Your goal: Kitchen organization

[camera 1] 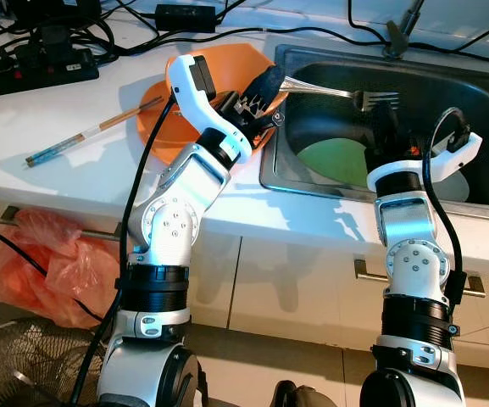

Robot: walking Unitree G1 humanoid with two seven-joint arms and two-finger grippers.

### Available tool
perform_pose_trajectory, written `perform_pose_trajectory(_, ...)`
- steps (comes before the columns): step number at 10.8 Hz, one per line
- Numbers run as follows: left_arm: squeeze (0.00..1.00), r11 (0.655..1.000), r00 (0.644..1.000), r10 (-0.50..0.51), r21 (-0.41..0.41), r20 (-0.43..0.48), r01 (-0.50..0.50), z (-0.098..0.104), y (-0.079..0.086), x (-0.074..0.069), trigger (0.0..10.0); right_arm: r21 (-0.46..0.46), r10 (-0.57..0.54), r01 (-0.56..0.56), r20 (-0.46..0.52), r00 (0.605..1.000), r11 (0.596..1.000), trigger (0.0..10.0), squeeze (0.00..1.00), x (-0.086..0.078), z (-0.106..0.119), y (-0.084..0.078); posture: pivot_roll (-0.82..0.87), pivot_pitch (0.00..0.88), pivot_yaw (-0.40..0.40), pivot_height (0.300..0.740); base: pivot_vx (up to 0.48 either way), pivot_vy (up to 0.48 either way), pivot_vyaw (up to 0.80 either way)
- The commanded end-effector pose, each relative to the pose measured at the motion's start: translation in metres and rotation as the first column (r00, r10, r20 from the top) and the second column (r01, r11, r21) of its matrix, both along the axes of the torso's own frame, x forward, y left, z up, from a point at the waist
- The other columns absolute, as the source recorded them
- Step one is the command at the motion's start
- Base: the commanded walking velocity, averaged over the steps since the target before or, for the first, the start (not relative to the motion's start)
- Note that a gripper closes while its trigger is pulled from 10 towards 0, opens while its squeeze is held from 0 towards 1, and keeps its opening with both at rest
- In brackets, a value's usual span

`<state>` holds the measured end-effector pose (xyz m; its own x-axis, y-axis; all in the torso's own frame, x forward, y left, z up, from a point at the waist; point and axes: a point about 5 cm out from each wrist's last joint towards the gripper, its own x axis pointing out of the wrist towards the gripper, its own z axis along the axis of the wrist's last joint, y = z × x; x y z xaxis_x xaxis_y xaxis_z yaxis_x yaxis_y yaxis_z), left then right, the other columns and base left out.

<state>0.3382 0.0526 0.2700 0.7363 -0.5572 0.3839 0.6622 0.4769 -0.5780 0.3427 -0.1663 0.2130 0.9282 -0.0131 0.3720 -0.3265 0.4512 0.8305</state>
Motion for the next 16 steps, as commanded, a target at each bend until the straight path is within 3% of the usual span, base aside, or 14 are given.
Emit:
perform_pose_trajectory(1,0.00,0.997,0.997,-0.075,0.033,-0.031,0.076,-0.009,-0.020,-0.007,10.0,0.011,0.013,-0.013,0.044,0.999,1.000,0.0,0.00,0.000,0.010,0.003,0.19,0.144,-0.025,0.740,0.000,0.000,0.00)
perform_pose_trajectory(6,0.00,0.992,0.995,-0.091,0.085,-0.025,0.093,-0.014,-0.024,-0.009,10.0,0.017,0.010,-0.011,0.048,0.999,1.000,0.0,0.00,0.000,0.010,0.002,0.19,0.142,-0.025,0.740,0.000,0.000,0.00)
perform_pose_trajectory(7,1.00,0.990,0.994,-0.103,0.096,-0.027,0.105,-0.016,-0.026,-0.010,10.0,0.018,0.011,-0.012,0.048,0.999,1.000,0.0,0.00,0.001,0.010,0.002,0.19,0.141,-0.025,0.740,0.000,0.000,0.00)
perform_pose_trajectory(11,1.00,0.987,0.994,-0.102,0.124,-0.030,0.104,-0.019,-0.026,-0.010,10.0,0.034,0.010,-0.011,0.052,0.999,0.999,0.0,0.00,0.001,0.011,0.002,0.19,0.138,-0.024,0.740,0.000,0.000,0.00)
perform_pose_trajectory(12,0.29,0.983,0.994,-0.107,0.151,-0.027,0.109,-0.021,-0.028,-0.012,10.0,0.053,0.000,-0.003,0.052,0.999,0.999,0.0,0.00,0.002,0.012,0.000,0.19,0.137,-0.023,0.740,0.000,0.000,0.00)
perform_pose_trajectory(13,0.00,0.967,0.990,-0.143,0.210,-0.014,0.143,-0.024,-0.033,-0.016,10.0,0.059,-0.037,0.034,0.043,0.998,0.998,0.0,0.00,0.004,0.014,-0.006,0.19,0.133,-0.023,0.740,0.000,0.000,0.00)
perform_pose_trajectory(16,0.00,0.948,0.983,-0.186,0.264,0.001,0.179,-0.029,-0.038,-0.022,10.0,0.083,-0.102,0.101,0.015,0.995,0.991,0.0,0.00,0.007,0.014,-0.018,0.19,0.133,-0.024,0.740,0.000,0.000,0.00)
